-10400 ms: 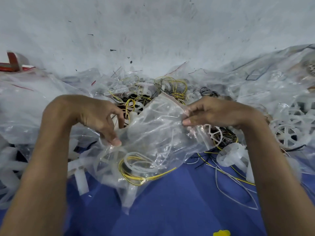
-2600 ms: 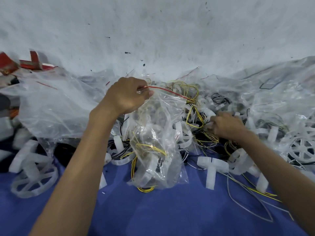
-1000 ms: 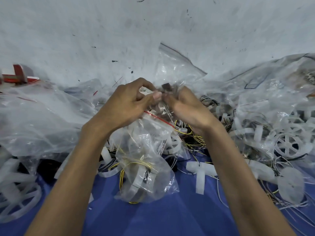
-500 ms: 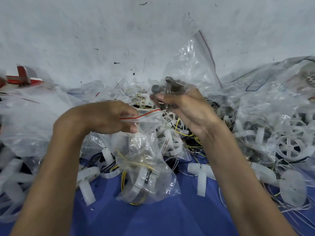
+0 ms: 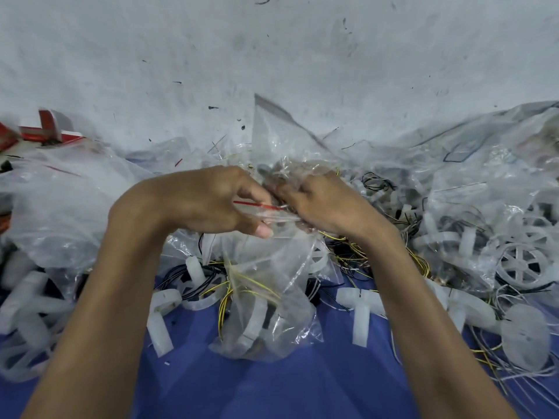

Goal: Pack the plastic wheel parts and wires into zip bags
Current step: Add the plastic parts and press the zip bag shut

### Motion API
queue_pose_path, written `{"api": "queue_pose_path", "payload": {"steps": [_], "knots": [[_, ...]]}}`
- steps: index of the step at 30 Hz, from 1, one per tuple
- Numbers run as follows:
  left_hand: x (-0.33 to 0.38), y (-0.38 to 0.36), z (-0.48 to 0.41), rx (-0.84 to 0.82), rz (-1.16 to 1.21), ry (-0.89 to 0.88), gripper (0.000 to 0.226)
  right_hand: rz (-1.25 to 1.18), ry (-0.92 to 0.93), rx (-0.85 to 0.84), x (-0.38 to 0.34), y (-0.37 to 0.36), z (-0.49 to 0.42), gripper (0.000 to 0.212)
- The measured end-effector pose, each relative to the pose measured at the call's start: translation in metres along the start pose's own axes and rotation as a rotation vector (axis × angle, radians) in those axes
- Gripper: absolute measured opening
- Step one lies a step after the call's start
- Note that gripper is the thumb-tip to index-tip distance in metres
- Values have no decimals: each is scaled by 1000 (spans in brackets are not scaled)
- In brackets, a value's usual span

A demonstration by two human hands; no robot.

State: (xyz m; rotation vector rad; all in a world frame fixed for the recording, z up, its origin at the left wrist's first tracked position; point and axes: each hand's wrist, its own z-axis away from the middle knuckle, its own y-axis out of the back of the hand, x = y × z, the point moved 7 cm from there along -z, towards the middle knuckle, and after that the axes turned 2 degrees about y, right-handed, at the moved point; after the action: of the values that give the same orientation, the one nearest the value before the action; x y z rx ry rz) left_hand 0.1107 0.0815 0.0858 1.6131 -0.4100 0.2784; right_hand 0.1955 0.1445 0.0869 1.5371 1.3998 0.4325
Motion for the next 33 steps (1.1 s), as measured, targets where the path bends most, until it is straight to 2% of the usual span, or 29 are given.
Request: {"api": "queue_pose_path", "payload": {"steps": [2, 5, 6, 8, 10, 12, 14, 16, 17, 18, 20, 22, 24, 26, 28, 30, 31, 33], "knots": [[-4, 1, 3, -15, 31, -9, 12, -59, -40, -156, 10, -2, 6, 40], [-1, 1, 4, -39, 68, -49, 12, -57, -124, -414, 20, -11, 17, 14], [2, 0, 3, -43, 80, -69, 13, -4, -134, -441, 24, -13, 17, 15], [5, 0, 0, -34, 94, -95, 13, 89, -172, -417, 30, -12, 15, 18], [6, 3, 0, 8, 104, -112, 13, 66, -157, -318, 26, -3, 12, 16], [2, 10, 2, 73, 109, -107, 22, -112, -115, -162, 20, 14, 10, 14], [-6, 20, 5, 157, 128, -75, 29, -374, -55, -6, 16, 32, 10, 30], [-9, 26, 8, 212, 127, -74, 29, -503, -9, 88, 13, 42, 13, 18], [-10, 28, 9, 224, 115, -76, 27, -483, -7, 71, 12, 42, 14, 8], [-10, 29, 10, 230, 105, -82, 24, -423, -19, 29, 11, 39, 16, 10], [-9, 31, 11, 253, 105, -109, 25, -321, -26, -56, 10, 33, 18, 29], [-11, 33, 9, 293, 149, -130, 29, -306, -21, -22, 7, 39, 18, 41], [-13, 33, 6, 335, 199, -133, 27, -194, -27, 0, 10, 42, 17, 44], [-18, 33, 4, 381, 219, -120, 28, -13, -59, -77, 22, 34, 15, 42], [-24, 33, 3, 423, 210, -93, 32, 63, -115, -159, 41, 26, 16, 40], [-31, 35, 1, 458, 167, -68, 36, 38, -178, -156, 57, 22, 17, 49], [-37, 36, 0, 467, 150, -52, 36, -51, -210, -110, 62, 23, 17, 53], [-52, 33, -3, 447, 145, 27, 35, -372, -240, 33, 68, 27, 16, 45]]}}
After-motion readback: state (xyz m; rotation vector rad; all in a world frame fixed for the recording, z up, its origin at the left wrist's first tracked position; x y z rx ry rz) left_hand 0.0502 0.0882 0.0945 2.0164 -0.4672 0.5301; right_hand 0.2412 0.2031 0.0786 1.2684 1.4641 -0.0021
